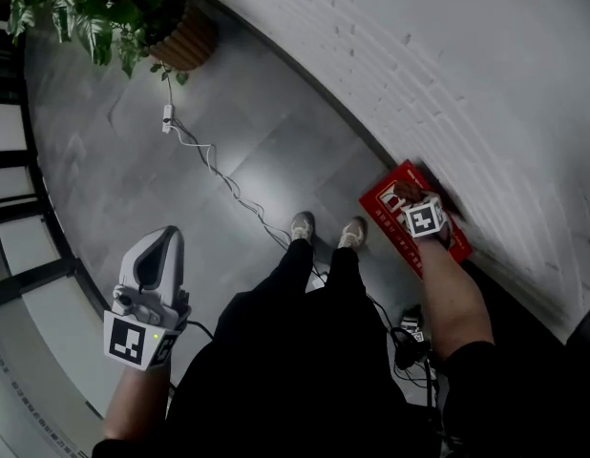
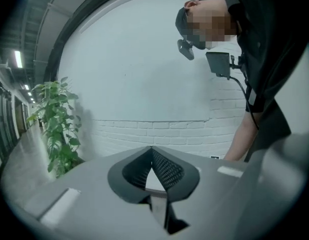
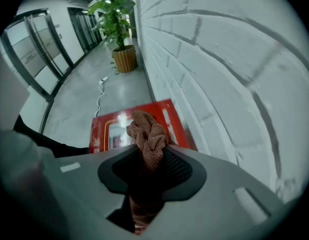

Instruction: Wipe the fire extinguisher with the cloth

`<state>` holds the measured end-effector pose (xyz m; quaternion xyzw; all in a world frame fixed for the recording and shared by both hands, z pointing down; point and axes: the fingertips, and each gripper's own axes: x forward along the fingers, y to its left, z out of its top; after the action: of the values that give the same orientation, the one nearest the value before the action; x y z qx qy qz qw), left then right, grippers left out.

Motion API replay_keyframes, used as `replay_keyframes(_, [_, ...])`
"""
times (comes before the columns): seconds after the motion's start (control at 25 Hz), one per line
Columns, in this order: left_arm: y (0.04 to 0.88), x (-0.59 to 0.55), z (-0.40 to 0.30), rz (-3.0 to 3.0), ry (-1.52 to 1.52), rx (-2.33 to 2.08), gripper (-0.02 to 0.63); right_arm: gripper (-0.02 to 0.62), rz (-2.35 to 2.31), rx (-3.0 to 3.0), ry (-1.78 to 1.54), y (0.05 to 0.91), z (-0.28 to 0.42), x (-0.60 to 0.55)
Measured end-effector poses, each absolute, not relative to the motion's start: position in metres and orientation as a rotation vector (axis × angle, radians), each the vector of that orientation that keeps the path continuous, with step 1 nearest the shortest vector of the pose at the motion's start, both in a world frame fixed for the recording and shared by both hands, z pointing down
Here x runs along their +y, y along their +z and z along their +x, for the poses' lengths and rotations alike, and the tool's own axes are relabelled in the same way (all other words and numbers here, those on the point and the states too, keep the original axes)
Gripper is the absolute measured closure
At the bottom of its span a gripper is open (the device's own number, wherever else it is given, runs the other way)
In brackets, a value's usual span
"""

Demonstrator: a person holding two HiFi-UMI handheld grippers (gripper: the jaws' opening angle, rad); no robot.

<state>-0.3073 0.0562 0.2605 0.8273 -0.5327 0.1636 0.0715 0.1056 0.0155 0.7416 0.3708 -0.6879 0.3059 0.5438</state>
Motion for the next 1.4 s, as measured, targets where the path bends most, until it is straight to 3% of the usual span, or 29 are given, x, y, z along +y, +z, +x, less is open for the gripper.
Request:
replay_keyframes(0.24, [0.264,0.027,-0.259,2.631,0.435,-1.377,0.606,0.477,1.058,-1.417,0.922,0.732,0.218,0.115])
replay_keyframes(0.44, [0.282,0.009,-0.231,2.668,0.432,-1.219,0.606,0.477,1.170,-1.179,1.211,0.729,0.270,0.217])
replay_keyframes(0.6, [0.270,0.001,-0.223,2.716,0.416,-1.201,0.606,0.477,1.256,-1.039,1.110,0.716,0.310,0.242])
replay_keyframes(0.68, [0.263,0.002,-0.236,2.713,0.416,-1.248,0.606,0.479,1.315,-1.183,1.005,0.708,0.291,0.215])
replay_keyframes(0.88, [0.244,0.004,-0.282,2.568,0.346,-1.476,0.606,0.479,1.127,-1.679,0.706,0.698,0.159,0.076])
replay_keyframes(1.12, [0.227,0.039,-0.320,2.527,0.553,-1.637,0.606,0.477,0.809,-1.840,0.594,0.723,0.019,-0.034])
replay_keyframes(1.24, [0.221,0.043,-0.317,2.517,0.571,-1.658,0.606,0.476,0.703,-1.760,0.680,0.744,0.004,-0.026])
replay_keyframes(1.4, [0.233,0.034,-0.296,2.571,0.576,-1.570,0.606,0.477,0.772,-1.778,0.674,0.741,0.037,0.000])
